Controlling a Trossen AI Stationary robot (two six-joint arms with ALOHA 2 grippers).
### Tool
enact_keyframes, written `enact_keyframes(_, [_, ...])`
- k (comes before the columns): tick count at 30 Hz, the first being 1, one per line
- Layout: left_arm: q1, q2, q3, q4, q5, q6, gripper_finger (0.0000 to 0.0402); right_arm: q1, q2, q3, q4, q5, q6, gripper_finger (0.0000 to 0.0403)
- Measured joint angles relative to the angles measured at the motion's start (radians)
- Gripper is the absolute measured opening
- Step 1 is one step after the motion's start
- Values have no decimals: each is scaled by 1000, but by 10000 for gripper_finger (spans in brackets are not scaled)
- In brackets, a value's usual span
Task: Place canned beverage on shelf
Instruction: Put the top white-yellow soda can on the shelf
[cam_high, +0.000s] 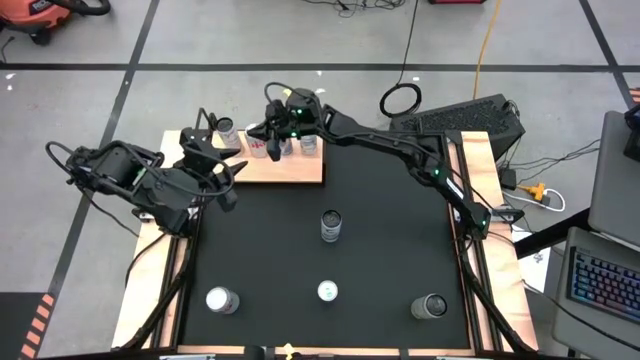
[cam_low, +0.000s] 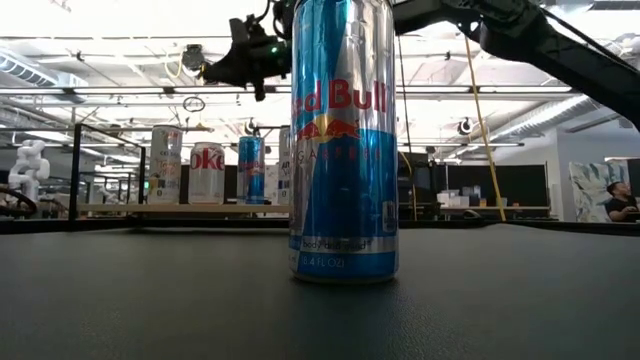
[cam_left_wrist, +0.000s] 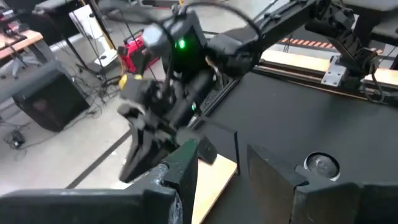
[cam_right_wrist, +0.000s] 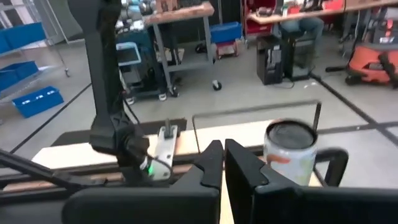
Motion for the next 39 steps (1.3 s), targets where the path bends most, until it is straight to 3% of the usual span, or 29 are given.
enact_keyframes(17, [19, 2, 0, -142, 9, 69, 137, 19, -5, 2, -34, -5, 17, 0])
enact_keyframes(25, [58, 2, 0, -167, -21, 47, 137, -39, -111, 0, -309, -4, 4, 0])
enact_keyframes(33, [222, 17, 0, -166, -57, 101, 137, -81, -240, 1, -480, -6, -28, 0])
enact_keyframes(39, [369, 45, 0, -100, -18, 177, 137, -90, -318, 2, -515, -5, -28, 0])
